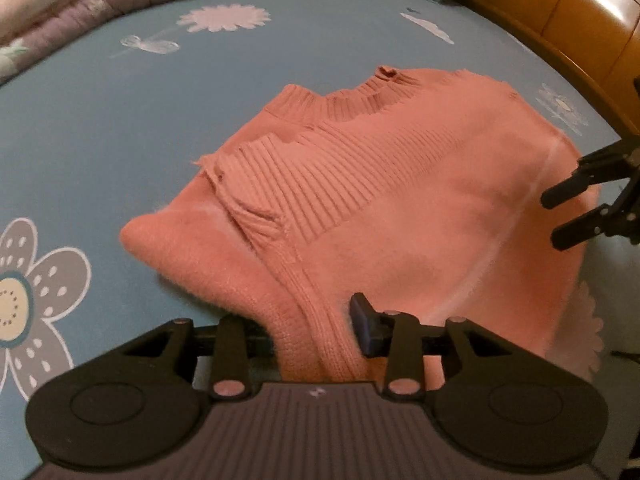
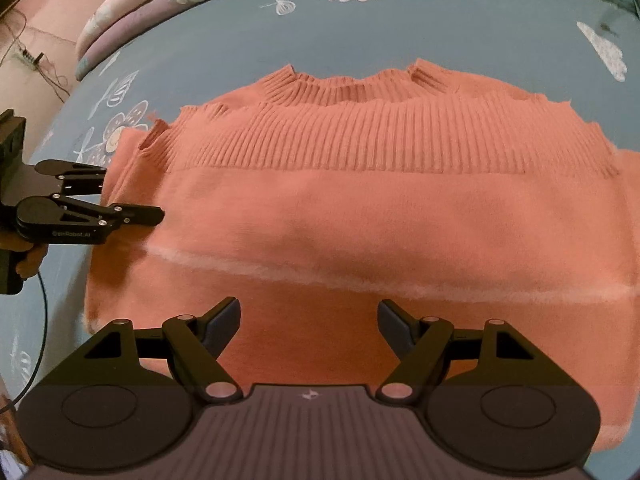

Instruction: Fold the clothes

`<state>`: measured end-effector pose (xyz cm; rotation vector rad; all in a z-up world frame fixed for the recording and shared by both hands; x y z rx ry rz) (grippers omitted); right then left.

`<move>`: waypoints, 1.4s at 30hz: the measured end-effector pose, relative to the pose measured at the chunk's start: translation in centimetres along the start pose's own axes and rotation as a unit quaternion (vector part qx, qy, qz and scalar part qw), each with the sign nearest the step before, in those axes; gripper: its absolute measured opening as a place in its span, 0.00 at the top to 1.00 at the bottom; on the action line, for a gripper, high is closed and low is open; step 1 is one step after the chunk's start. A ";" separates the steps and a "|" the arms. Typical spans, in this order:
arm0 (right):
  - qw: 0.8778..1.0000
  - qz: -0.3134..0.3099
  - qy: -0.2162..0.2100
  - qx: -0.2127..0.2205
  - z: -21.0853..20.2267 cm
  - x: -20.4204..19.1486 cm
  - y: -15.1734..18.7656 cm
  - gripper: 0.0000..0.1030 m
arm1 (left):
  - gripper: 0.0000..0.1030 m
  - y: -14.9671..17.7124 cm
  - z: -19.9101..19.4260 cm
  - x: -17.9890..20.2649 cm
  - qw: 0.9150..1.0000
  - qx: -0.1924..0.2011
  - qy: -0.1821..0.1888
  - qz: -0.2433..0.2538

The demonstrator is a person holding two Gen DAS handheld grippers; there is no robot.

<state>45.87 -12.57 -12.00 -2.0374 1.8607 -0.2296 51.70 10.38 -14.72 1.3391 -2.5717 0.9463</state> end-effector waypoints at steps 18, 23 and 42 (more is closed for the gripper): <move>0.989 0.064 0.096 0.092 -3.6 12.9 -2.9 0.18 | 0.66 0.6 0.7 -3.7 0.972 0.026 0.109 -0.206; 0.978 0.102 0.152 0.098 -3.7 19.2 -2.4 0.15 | 0.66 0.2 0.9 -3.7 0.972 0.013 0.104 -0.211; 0.970 0.209 -0.114 0.049 3.0 23.9 -5.5 0.12 | 0.65 -0.5 1.4 -3.6 0.970 -0.019 0.090 -0.224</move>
Point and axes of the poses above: each gripper's, at about its wrist camera, not at the fingertips, and z roughly the way its jaws point, x to its right, y to its underside, the point moved 6 cm from there along z, roughly the way its jaws point, and after that the axes turned 12 degrees about y, right-handed, at the moved point
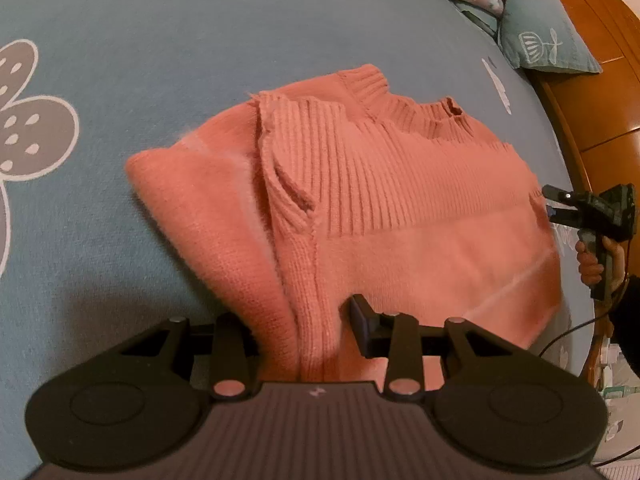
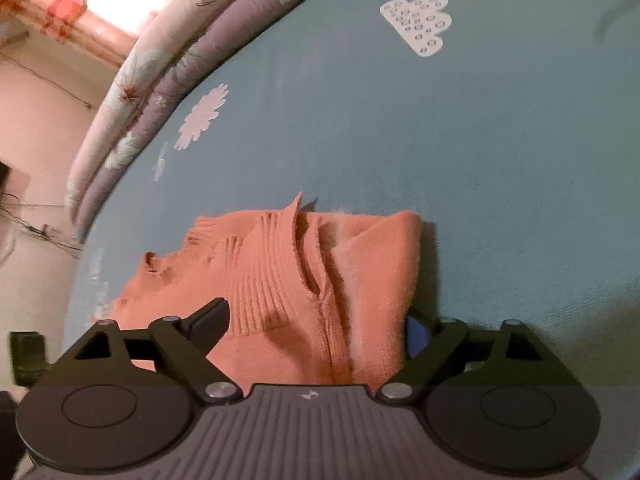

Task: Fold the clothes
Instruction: 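Hold the folded side with the left gripper while the right gripper moves to the other side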

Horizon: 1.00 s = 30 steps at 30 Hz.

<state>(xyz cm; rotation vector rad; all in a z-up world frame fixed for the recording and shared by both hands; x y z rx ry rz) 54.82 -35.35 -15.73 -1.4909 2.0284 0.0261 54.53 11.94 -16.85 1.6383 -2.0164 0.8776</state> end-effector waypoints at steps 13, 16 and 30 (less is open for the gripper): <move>0.995 0.046 -0.073 -0.042 -0.6 0.7 1.7 0.12 | 0.64 -0.1 0.0 -0.4 1.000 0.006 0.012 -0.012; 0.995 0.039 -0.080 -0.054 0.6 0.0 0.2 0.09 | 0.64 -0.3 0.1 -0.4 1.000 0.002 0.010 -0.012; 0.991 -0.002 -0.082 -0.105 1.8 -1.8 -0.1 0.07 | 0.64 -0.2 0.2 -0.5 1.000 0.008 0.015 -0.013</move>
Point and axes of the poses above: each gripper's, at about its wrist camera, not at the fingertips, and z roughly the way its jaws point, x to its right, y to its underside, the point moved 6 cm from there along z, roughly the way its jaws point, and after that the axes turned 12 degrees about y, right-handed, at the moved point
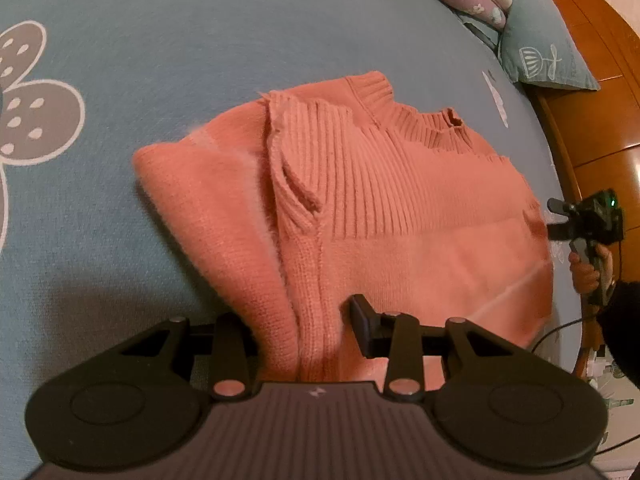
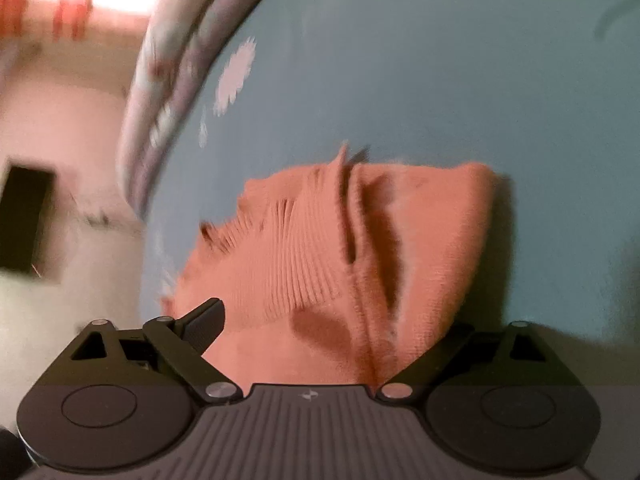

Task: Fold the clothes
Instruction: 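Hold the folded side with the left gripper while the right gripper moves to the other side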

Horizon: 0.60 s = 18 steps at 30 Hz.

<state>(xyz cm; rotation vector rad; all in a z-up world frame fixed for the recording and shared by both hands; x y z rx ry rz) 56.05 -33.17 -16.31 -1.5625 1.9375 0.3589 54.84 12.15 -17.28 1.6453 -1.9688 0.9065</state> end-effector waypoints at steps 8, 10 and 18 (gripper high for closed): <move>0.972 -0.163 0.168 0.007 2.1 -4.9 2.7 0.00 | 0.64 -0.3 0.2 0.2 1.000 -0.018 -0.008 0.006; 0.971 -0.163 0.175 0.005 2.3 -5.1 2.7 0.00 | 0.64 -0.4 0.2 0.1 1.000 -0.018 -0.005 0.002; 0.973 -0.150 0.172 0.013 2.1 -4.7 2.1 0.00 | 0.56 -0.5 0.1 -0.6 0.999 -0.010 0.025 -0.037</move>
Point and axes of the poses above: each gripper's, at about its wrist camera, not at the fingertips, and z roughly the way its jaws point, x to its right, y to its underside, the point moved 6 cm from there along z, roughly the way its jaws point, and after that the axes turned 12 degrees about y, right-handed, at the moved point
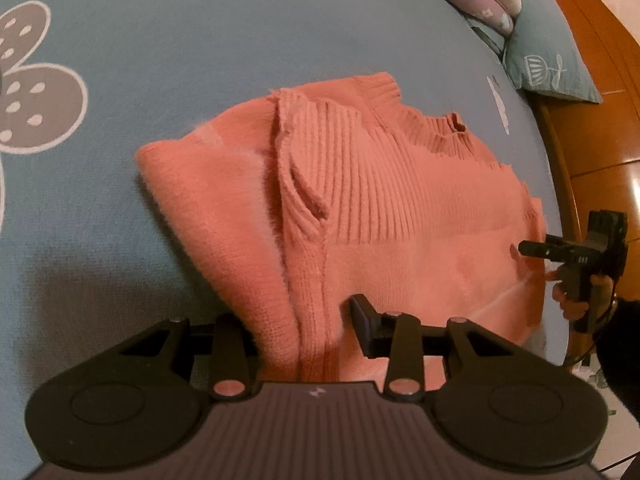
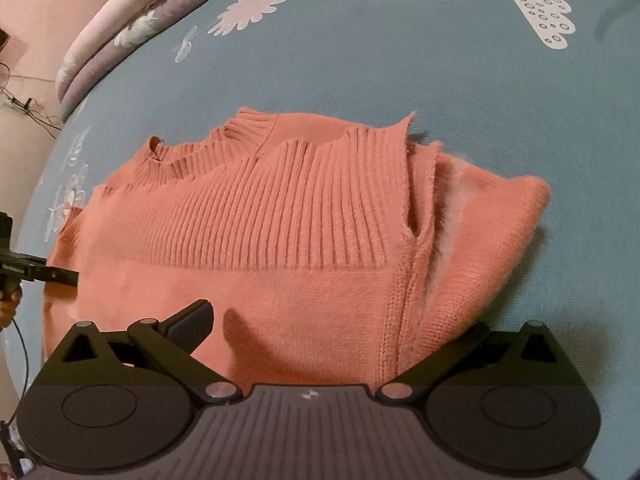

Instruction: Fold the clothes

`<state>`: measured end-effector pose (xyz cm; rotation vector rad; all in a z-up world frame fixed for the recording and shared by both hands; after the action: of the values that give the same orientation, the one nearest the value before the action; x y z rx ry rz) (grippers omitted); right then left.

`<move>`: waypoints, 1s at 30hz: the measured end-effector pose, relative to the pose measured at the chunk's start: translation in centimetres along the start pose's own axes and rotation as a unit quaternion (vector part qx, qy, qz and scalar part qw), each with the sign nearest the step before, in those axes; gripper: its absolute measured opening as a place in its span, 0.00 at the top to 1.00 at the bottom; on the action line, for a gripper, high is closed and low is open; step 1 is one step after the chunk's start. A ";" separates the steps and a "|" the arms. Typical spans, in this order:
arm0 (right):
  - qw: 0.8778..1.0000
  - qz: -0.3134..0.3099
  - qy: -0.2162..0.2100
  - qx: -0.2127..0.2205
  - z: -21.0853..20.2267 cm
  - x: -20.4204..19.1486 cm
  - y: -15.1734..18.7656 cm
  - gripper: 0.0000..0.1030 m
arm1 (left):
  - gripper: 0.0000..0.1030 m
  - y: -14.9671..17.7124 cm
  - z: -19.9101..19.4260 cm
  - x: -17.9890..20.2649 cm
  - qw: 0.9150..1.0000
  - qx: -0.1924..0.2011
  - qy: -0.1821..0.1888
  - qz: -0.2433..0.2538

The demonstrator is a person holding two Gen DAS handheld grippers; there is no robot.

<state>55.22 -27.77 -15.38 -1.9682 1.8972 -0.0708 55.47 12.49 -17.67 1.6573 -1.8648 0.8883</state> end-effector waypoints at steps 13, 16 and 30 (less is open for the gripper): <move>0.998 -0.049 0.034 -0.005 -0.1 -0.8 0.6 0.00 | 0.29 -0.4 1.2 2.0 1.000 -0.018 -0.010 0.003; 0.999 -0.046 0.018 0.000 -0.3 -0.3 0.7 0.00 | 0.32 -0.2 0.8 1.6 1.000 -0.002 0.003 -0.008; 0.990 -0.031 -0.137 -0.020 -2.1 4.5 0.5 0.07 | 0.67 0.4 -0.9 -1.7 0.998 0.030 0.029 -0.036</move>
<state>54.48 -32.67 -14.73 -1.9492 1.6729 0.2102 55.24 14.30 -18.35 1.7042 -1.7441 0.9619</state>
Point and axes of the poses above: each gripper's, at about its wrist camera, not at the fingertips, and z roughly the way its jaws point, x to its right, y to its underside, the point moved 6 cm from there along z, roughly the way its jaws point, and after that the axes turned 12 degrees about y, right-handed, at the moved point
